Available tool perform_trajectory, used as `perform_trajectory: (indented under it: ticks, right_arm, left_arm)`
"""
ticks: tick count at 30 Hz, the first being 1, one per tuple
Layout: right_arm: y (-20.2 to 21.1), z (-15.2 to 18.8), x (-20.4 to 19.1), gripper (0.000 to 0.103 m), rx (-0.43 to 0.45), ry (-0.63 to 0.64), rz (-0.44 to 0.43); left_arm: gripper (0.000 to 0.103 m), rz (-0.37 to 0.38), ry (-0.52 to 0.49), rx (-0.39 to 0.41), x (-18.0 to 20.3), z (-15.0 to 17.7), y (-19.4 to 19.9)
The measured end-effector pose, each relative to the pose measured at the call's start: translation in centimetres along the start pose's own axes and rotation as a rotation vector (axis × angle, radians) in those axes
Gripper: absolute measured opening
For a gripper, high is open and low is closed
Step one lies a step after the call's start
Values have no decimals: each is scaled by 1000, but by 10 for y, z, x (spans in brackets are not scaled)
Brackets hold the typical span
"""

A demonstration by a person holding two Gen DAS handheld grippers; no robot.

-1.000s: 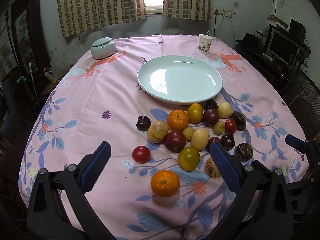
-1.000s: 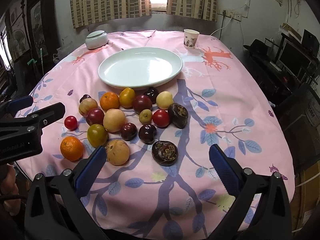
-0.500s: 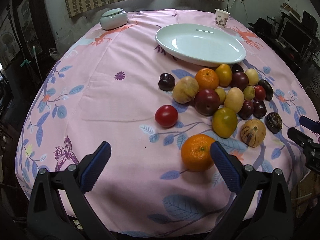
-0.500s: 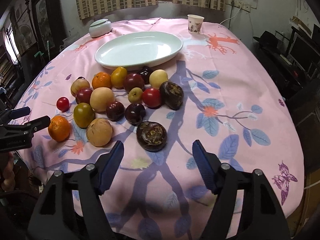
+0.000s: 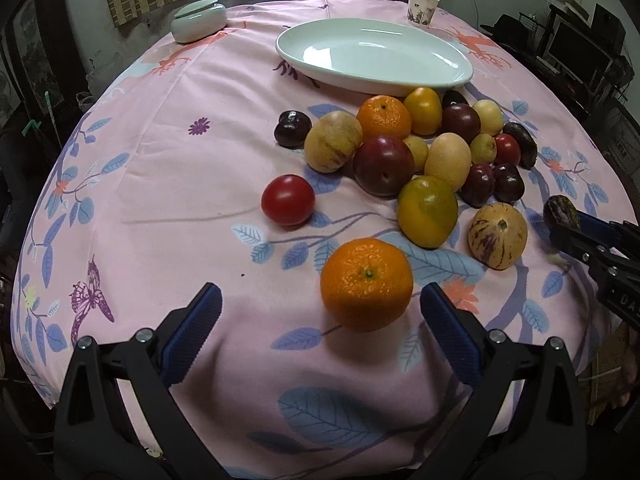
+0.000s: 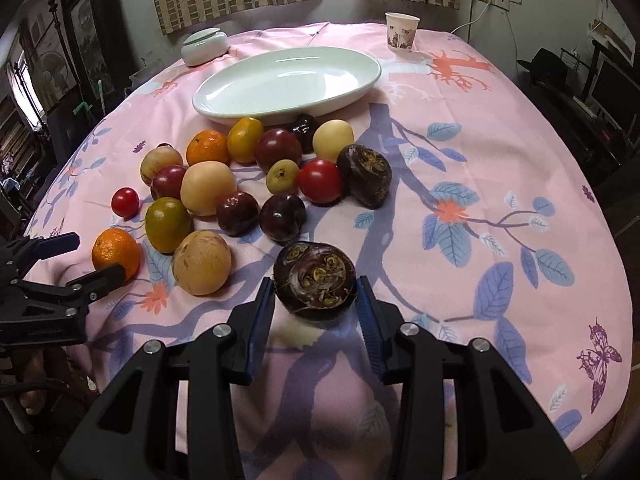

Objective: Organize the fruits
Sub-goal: 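Grasp the orange with the left tool while the right tool grasps a dark mangosteen, then place the orange on the white plate while the right tool places the mangosteen beside it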

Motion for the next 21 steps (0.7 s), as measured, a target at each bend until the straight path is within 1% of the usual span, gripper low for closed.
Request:
perform_trajectory:
  ticks: [2, 3, 4, 5, 6, 8, 11, 15, 17, 21]
  right_arm:
    - [2, 3, -1, 42, -2, 0, -5]
    - [2, 4, -2, 42, -4, -1, -10]
    - [2, 5, -2, 42, -5, -2, -14]
    - [3, 5, -2, 42, -5, -2, -17]
    - [3, 4, -2, 42, -3, -2, -19]
    - [5, 2, -2, 42, 6, -7, -35]
    - [8, -1, -5, 42, 19, -7, -54]
    - [9, -7, -11, 42, 24, -6, -85]
    - [10, -14, -16, 42, 30, 1, -107]
    - [15, -46, -29, 42, 71, 55, -127]
  left_arm:
    - [99, 11, 1, 8, 6, -2, -7]
    - [87, 26, 3, 9, 9, -3, -10]
    - [72, 48, -1, -2, 13, -2, -13]
    - [55, 28, -4, 25, 15, -2, -9]
    - [46, 50, -15, 30, 18, -2, -5]
    - [45, 88, -22, 38, 22, -2, 2]
    - [45, 94, -31, 70, 24, -3, 14]
    - [45, 141, -20, 92, 17, -11, 33]
    - [45, 148, -26, 106, 13, -22, 43]
    - [45, 137, -39, 155, 8, -57, 60]
Point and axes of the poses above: each gripper's, at about its wrist camera, not at the fingertips, and y roughly against the way its jaws point, x to its right, z to its underside, the point moved 4 cm from there along -y, roughly the way its jaws point, and after that the axes turned 13 degrees about -z, right-handed, at the moved point
